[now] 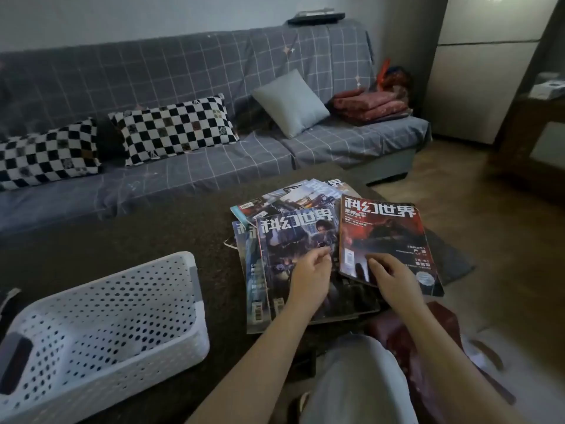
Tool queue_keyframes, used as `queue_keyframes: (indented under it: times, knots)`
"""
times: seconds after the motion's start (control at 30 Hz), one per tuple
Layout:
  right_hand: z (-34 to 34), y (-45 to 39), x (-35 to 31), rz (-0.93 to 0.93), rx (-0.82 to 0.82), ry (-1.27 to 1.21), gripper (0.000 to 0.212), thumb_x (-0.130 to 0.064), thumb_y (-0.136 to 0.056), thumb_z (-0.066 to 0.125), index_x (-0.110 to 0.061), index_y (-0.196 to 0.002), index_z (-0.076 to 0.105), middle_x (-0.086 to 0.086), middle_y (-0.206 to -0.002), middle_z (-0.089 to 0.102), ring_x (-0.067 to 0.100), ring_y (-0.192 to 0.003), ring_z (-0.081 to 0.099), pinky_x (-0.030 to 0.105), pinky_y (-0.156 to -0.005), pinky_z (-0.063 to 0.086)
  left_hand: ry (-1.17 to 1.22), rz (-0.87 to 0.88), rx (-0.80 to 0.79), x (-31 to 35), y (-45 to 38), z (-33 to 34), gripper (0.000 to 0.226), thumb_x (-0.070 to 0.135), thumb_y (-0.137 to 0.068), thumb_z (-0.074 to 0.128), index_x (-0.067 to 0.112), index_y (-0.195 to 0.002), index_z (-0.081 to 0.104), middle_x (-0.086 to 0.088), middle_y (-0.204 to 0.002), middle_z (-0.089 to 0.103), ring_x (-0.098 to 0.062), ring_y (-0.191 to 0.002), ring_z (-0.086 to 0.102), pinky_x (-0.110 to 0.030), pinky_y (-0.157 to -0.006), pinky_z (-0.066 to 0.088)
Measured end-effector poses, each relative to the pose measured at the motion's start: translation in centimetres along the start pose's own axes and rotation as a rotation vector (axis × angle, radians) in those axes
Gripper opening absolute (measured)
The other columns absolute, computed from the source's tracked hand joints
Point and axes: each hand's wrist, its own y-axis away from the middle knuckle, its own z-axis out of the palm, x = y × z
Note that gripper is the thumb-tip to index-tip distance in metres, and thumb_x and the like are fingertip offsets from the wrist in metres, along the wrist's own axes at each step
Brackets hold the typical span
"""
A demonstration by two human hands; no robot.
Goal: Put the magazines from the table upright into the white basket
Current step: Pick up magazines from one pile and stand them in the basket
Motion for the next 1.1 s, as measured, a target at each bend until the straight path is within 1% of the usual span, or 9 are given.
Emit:
queue_keyframes:
  times: [0.17,0.27,0.37,0.47,0.57,0.7,0.77,0.93,1.1]
  knots:
    - [0.0,0.0,1.0,0.031,0.008,-0.187,0.022,-0.023,-0.094,0.052,-0.023,-0.112,0.064,-0.004,-0.104,0.065,0.014,-0.098,0.058,0.028,-0.079,0.043,-0.105,-0.033,-0.005,0.5,-2.0,1.9,0.036,0.032,-0.094,0.055,0.015,-0.126,0.059,0.001,-0.118,0.065,-0.009,-0.096,0.058,-0.024,-0.083,0.048]
    - [-0.1,0.2,0.9,0.007,0.007,-0.184,0.024,-0.025,-0.094,0.052,-0.025,-0.116,0.062,-0.010,-0.102,0.062,0.007,-0.094,0.056,0.019,-0.072,0.040,-0.229,-0.033,-0.023,1.3,-2.9,3.2,0.025,0.039,-0.089,0.061,0.020,-0.105,0.066,0.007,-0.091,0.069,-0.002,-0.072,0.059,-0.015,-0.055,0.038]
    - [-0.3,0.2,0.9,0.000,0.004,-0.185,0.024,-0.025,-0.095,0.052,-0.027,-0.117,0.061,-0.014,-0.100,0.060,-0.002,-0.088,0.054,0.007,-0.067,0.036,-0.241,-0.088,-0.036,1.7,-3.9,3.8,0.018,0.037,-0.086,0.065,0.021,-0.094,0.061,0.005,-0.086,0.065,-0.007,-0.073,0.060,-0.020,-0.055,0.041]
    - [-0.5,0.4,0.6,-0.008,0.013,-0.202,0.027,-0.023,-0.094,0.053,-0.025,-0.120,0.060,-0.012,-0.105,0.062,0.003,-0.095,0.056,0.011,-0.073,0.038,-0.136,-0.114,-0.018,1.3,-3.8,4.2,0.019,0.029,-0.087,0.066,0.021,-0.098,0.054,0.003,-0.094,0.063,-0.014,-0.085,0.061,-0.032,-0.073,0.053]
    - [-0.7,0.8,0.4,0.007,0.015,-0.213,0.032,-0.026,-0.093,0.055,-0.025,-0.125,0.058,-0.010,-0.116,0.062,-0.002,-0.098,0.054,0.011,-0.079,0.039,-0.098,-0.016,0.045,0.7,-2.5,4.3,0.017,0.024,-0.088,0.065,0.027,-0.087,0.048,0.005,-0.086,0.062,-0.016,-0.082,0.063,-0.036,-0.076,0.055]
    - [-0.9,1.4,-0.1,-0.001,0.033,-0.035,0.048,-0.033,-0.090,0.060,-0.021,-0.136,0.050,-0.001,-0.140,0.050,0.016,-0.127,0.047,0.037,-0.105,0.038,-0.005,0.047,0.104,0.8,-0.7,2.1,0.021,0.019,-0.089,0.064,0.030,-0.083,0.047,0.004,-0.082,0.063,-0.010,-0.074,0.062,-0.024,-0.064,0.051]
    - [-1.0,1.8,-1.1,-0.007,0.020,-0.059,0.055,-0.036,-0.088,0.062,-0.021,-0.138,0.046,-0.001,-0.143,0.046,0.019,-0.128,0.045,0.044,-0.107,0.036,0.058,0.082,0.128,1.0,0.5,0.0,0.020,0.017,-0.090,0.064,0.030,-0.086,0.050,0.002,-0.082,0.066,-0.010,-0.073,0.063,-0.023,-0.062,0.051]
    - [-0.3,2.9,-5.2,0.015,-0.059,-0.303,0.067,-0.038,-0.085,0.065,-0.027,-0.143,0.035,-0.006,-0.122,0.054,0.012,-0.105,0.055,0.030,-0.085,0.047,0.222,0.154,0.155,2.5,3.7,-7.0,0.016,0.007,-0.089,0.062,0.021,-0.095,0.055,-0.012,-0.092,0.070,-0.025,-0.082,0.068,-0.040,-0.074,0.057]
    - [1.7,3.5,-10.7,0.007,-0.129,-0.581,0.046,-0.020,-0.086,0.066,-0.019,-0.130,0.050,0.007,-0.105,0.065,0.013,-0.073,0.058,0.024,-0.056,0.046,0.199,0.257,0.227,3.1,6.9,-13.7,0.015,0.009,-0.090,0.062,0.021,-0.096,0.056,0.009,-0.075,0.072,-0.006,-0.071,0.067,-0.028,-0.070,0.051]
